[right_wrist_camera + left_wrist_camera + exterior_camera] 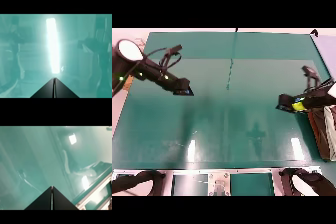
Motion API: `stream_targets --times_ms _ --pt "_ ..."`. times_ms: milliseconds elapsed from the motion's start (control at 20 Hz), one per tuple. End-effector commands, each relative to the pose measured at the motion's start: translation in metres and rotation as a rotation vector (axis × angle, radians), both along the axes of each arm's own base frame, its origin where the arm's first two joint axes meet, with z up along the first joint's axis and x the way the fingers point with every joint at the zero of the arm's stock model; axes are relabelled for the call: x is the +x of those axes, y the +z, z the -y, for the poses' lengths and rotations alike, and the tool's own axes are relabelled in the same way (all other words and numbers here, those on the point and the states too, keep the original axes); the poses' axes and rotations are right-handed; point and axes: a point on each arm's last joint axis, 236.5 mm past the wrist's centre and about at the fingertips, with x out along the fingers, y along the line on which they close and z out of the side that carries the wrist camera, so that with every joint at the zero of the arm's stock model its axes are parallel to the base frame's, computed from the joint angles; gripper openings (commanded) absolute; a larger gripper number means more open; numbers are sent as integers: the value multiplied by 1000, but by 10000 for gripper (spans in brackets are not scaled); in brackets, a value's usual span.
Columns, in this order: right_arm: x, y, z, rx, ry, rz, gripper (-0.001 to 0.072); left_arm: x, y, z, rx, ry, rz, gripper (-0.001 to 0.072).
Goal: Fold the shirts.
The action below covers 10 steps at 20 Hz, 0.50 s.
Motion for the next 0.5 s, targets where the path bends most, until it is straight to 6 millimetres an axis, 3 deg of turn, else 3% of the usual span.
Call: stream_targets --times_ms 0,100,450 --pt "-6 -6 -41 17 100 46 22 -21 -14 0 14 -3 -32 19" --pt "-8 -6 -46 20 116 46 22 -29 -14 1 9 -17 -61 19" --pt "-7 -6 -45 19 113 47 22 -28 -14 1 6 -16 -60 19"
